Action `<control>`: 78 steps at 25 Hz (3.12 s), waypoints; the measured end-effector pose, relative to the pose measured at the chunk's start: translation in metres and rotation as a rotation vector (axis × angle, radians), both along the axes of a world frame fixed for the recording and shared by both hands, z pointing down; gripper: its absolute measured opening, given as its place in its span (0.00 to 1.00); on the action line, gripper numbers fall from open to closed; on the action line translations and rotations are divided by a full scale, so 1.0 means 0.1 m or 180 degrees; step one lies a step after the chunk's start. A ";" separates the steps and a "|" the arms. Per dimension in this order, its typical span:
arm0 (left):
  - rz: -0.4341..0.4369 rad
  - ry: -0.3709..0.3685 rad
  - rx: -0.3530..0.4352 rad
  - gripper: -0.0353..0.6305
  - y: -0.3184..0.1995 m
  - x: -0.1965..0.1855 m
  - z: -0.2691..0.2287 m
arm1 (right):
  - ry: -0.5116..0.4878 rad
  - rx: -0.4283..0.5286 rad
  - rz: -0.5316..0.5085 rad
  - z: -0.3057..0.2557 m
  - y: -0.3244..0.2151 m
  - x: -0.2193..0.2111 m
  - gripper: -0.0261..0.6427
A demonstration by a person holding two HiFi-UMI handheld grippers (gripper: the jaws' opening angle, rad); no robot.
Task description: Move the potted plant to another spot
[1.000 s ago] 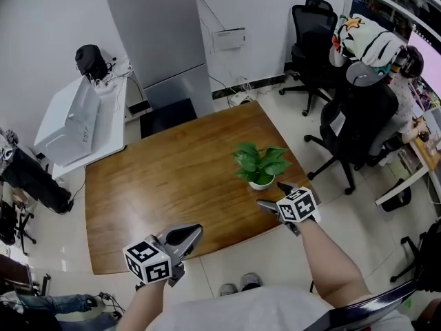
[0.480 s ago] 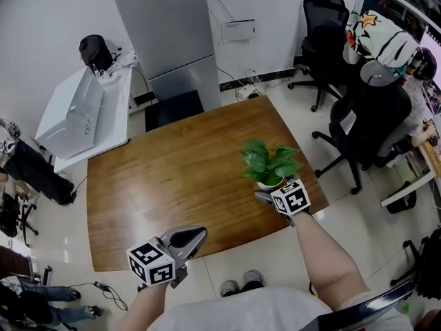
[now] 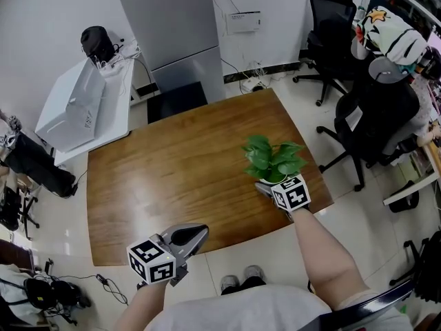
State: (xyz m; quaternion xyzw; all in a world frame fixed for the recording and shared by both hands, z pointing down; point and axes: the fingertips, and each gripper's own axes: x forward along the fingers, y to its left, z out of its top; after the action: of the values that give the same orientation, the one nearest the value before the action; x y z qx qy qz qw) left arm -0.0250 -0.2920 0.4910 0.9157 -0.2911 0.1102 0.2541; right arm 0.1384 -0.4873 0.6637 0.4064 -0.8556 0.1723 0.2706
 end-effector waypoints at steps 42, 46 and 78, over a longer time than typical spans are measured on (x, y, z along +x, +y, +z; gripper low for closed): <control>-0.0681 0.0048 0.0113 0.03 0.31 -0.34 -0.14 | -0.0403 0.0042 -0.0894 -0.40 0.44 -1.25 0.75; -0.0788 0.0085 0.0108 0.03 0.48 -0.67 -0.14 | -0.0384 0.0078 -0.1137 -0.48 0.58 -1.81 0.75; -0.1141 0.0077 -0.0014 0.03 1.66 -3.36 0.06 | -0.0165 0.0092 -0.1795 -0.06 1.82 -4.86 0.76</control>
State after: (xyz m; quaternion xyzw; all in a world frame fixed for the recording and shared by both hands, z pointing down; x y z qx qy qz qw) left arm -0.3607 -0.1255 0.4973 0.8499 -0.4463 0.0528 0.2751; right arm -0.3480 -0.3058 0.6578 0.1516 -0.9438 0.0883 0.2801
